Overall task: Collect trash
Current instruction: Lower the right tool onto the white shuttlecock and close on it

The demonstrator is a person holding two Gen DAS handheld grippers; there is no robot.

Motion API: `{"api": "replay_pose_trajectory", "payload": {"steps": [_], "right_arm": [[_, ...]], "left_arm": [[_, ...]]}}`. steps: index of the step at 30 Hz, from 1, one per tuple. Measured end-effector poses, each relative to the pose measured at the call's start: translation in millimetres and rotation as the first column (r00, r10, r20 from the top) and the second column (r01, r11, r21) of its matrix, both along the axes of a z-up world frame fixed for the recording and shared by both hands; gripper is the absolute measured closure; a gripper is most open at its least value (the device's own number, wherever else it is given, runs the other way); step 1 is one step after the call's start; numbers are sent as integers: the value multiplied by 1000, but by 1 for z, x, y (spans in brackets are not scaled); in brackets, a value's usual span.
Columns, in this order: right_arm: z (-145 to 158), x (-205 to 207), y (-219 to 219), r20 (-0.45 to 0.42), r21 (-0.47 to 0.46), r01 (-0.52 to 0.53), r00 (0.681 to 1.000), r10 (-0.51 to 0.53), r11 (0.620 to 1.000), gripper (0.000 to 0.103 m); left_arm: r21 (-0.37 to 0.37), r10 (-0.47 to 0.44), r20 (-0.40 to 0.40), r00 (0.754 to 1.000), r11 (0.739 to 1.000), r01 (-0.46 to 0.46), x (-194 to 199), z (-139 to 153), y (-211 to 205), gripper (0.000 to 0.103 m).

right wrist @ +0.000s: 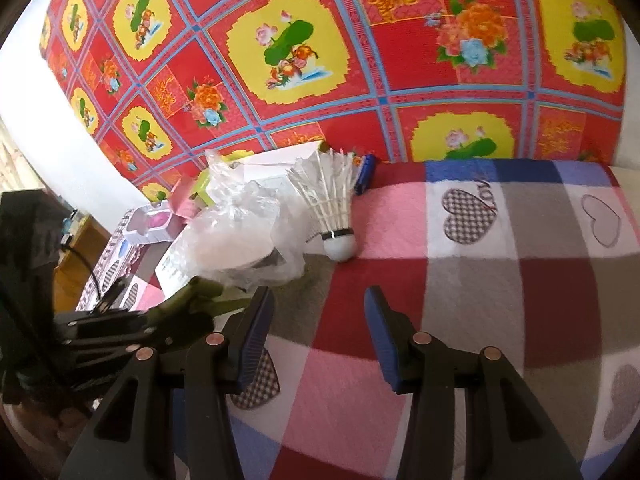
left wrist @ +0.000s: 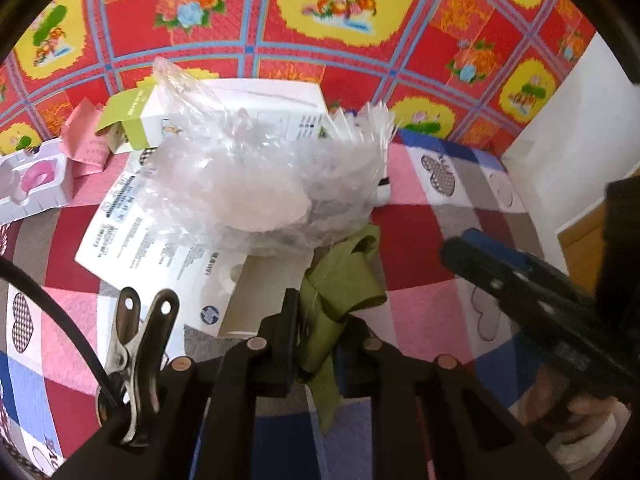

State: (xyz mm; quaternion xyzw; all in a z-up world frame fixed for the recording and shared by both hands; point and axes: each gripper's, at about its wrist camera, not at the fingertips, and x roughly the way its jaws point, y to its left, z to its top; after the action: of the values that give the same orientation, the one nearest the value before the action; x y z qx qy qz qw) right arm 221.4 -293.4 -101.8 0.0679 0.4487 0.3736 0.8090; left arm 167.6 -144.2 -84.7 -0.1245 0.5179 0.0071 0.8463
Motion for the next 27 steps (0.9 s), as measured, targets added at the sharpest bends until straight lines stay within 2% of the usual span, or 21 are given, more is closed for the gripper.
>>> {"api": "replay_pose_trajectory", "payload": {"steps": [6, 15, 27], "right_arm": [[-4, 20, 18, -8, -1, -8, 1000, 8, 1000, 55], [-16, 44, 48, 25, -96, -36, 999, 39, 995, 55], [-19, 45, 33, 15, -99, -49, 999, 51, 994, 55]], "left_arm": [[1, 62, 10, 998, 998, -62, -11, 9, 16, 88], [-3, 136, 8, 991, 991, -136, -26, 14, 33, 88], [-14, 180, 6, 984, 984, -180, -28, 12, 42, 88]]}}
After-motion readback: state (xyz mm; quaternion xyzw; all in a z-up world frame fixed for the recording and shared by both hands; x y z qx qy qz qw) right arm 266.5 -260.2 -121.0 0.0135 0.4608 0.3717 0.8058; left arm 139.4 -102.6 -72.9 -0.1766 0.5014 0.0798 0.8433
